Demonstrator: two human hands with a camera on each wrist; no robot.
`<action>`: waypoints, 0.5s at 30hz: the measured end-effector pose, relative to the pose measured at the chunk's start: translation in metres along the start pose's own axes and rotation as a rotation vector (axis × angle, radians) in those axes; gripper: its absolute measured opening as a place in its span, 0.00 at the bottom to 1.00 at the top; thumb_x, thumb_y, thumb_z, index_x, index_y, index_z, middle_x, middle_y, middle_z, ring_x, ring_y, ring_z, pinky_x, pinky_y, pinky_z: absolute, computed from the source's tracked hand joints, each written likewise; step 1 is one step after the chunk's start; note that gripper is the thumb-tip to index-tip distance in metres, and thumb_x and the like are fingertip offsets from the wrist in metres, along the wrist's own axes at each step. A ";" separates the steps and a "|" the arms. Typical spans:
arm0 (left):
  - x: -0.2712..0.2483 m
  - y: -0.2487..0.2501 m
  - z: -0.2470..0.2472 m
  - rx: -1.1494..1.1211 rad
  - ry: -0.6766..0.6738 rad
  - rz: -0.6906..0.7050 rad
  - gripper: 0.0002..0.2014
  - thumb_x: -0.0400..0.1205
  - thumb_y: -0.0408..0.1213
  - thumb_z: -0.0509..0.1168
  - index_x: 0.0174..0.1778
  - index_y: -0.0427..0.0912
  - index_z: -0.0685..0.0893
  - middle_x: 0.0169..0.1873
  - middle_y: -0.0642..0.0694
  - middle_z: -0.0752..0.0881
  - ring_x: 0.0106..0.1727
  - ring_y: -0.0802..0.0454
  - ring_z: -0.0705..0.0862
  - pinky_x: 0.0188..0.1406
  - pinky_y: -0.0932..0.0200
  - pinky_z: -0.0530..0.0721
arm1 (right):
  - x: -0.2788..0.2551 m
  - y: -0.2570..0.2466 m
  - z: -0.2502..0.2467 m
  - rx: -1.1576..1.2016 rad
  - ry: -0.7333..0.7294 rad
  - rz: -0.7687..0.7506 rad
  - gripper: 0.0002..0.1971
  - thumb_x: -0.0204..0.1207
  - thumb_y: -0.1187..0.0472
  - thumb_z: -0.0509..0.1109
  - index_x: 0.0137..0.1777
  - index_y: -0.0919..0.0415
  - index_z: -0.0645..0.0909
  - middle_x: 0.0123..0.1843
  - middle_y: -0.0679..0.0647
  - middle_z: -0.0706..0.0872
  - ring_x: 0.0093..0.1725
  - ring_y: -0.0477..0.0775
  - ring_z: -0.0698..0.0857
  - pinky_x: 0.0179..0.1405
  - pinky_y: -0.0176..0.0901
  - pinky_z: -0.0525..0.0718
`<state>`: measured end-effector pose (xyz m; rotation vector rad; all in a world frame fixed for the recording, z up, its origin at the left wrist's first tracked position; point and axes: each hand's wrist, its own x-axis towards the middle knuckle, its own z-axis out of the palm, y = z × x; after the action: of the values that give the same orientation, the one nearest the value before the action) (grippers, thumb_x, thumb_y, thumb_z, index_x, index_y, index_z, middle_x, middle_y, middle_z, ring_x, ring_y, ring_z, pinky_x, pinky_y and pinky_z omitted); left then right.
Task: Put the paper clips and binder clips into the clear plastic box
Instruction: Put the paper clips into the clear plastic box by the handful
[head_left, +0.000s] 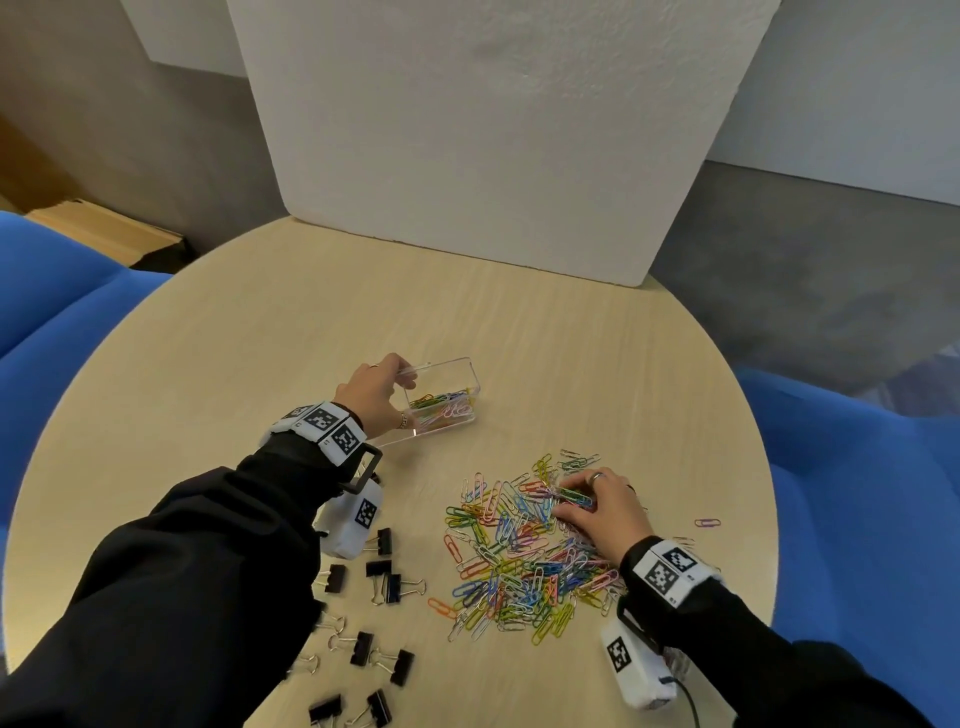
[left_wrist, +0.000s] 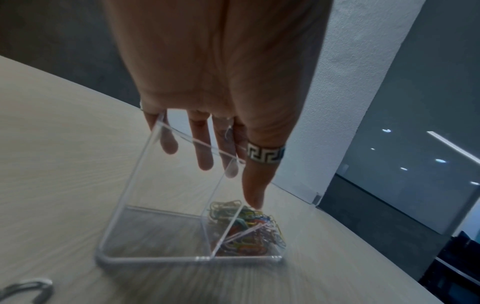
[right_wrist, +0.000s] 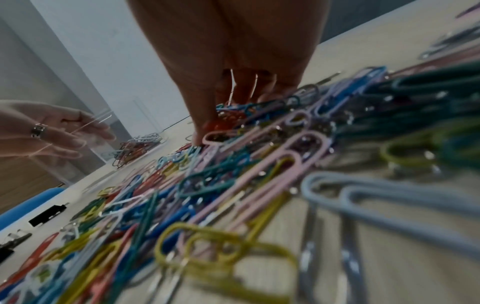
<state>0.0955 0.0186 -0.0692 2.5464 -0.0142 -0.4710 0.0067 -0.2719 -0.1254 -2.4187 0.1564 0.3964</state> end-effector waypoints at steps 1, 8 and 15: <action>-0.001 0.001 0.001 -0.007 -0.001 0.008 0.26 0.72 0.37 0.75 0.63 0.44 0.72 0.63 0.52 0.82 0.61 0.46 0.76 0.64 0.44 0.75 | 0.002 -0.002 0.000 0.013 0.002 -0.001 0.10 0.68 0.55 0.77 0.46 0.47 0.79 0.52 0.49 0.82 0.53 0.51 0.78 0.57 0.45 0.78; -0.012 0.011 0.012 -0.020 -0.041 0.090 0.25 0.70 0.38 0.77 0.60 0.46 0.74 0.60 0.53 0.82 0.61 0.48 0.77 0.64 0.46 0.76 | 0.012 -0.010 -0.007 -0.017 -0.009 -0.007 0.13 0.70 0.57 0.76 0.51 0.62 0.85 0.49 0.55 0.88 0.49 0.48 0.83 0.49 0.31 0.73; -0.022 0.019 0.022 0.029 -0.074 0.102 0.25 0.71 0.40 0.75 0.62 0.47 0.73 0.62 0.54 0.81 0.63 0.50 0.74 0.65 0.45 0.73 | 0.015 -0.043 -0.026 0.101 0.038 -0.090 0.12 0.70 0.61 0.75 0.52 0.63 0.86 0.48 0.54 0.88 0.45 0.46 0.83 0.47 0.28 0.78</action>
<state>0.0691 -0.0062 -0.0692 2.5402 -0.1788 -0.5282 0.0365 -0.2557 -0.0851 -2.3250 0.0820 0.2951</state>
